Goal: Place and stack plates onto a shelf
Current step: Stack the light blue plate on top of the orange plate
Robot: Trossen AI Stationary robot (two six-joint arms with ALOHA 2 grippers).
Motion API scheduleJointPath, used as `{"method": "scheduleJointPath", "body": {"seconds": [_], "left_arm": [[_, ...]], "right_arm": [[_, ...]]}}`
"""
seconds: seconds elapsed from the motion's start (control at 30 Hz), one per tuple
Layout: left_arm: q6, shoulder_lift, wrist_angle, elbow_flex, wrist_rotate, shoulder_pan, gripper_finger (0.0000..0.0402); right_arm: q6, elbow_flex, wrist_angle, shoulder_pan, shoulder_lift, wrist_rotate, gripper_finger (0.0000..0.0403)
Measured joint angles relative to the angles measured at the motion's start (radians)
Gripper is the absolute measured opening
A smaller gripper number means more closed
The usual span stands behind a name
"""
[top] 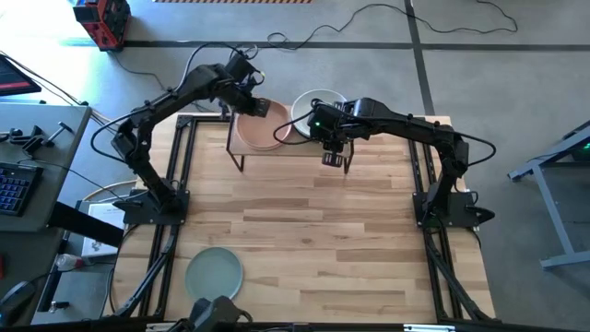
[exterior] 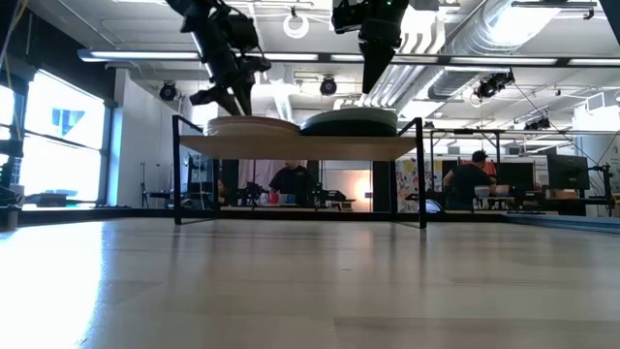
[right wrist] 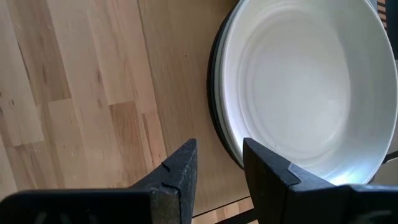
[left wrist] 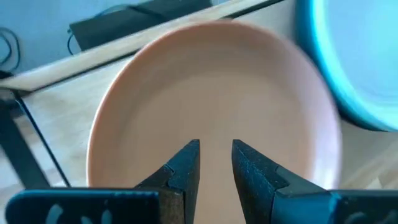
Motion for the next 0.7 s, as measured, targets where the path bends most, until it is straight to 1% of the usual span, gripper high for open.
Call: {"method": "scheduleJointPath", "body": {"seconds": [0.1,0.2,0.3,0.4,0.47,0.6,0.7], "left_arm": [[0.001,-0.013,-0.036,0.043,-0.002,-0.01,0.0083],[0.004,-0.047,-0.135,0.071,0.001,-0.032,0.0083],[0.023,-0.098,-0.258,0.074,0.003,-0.085,0.0083],[0.021,-0.148,-0.397,0.074,0.005,-0.159,0.0083],[-0.003,-0.182,-0.469,0.074,-0.002,-0.216,0.0083],[-0.052,-0.237,-0.531,0.074,-0.04,-0.35,0.0083],[-0.057,-0.269,-0.555,0.072,-0.058,-0.448,0.0083]], "right_arm": [[0.007,0.0,0.0,0.0,0.0,0.0,0.011],[0.035,0.0,0.0,0.0,0.0,-0.01,0.011],[0.05,0.0,0.0,0.0,0.0,-0.054,0.011],[0.058,0.0,0.0,0.0,0.0,-0.13,0.011],[0.093,0.0,0.0,0.0,0.0,-0.185,0.011],[0.15,0.0,-0.002,0.0,0.0,-0.284,0.011],[0.193,0.0,-0.021,0.0,0.0,-0.338,0.011]]}}
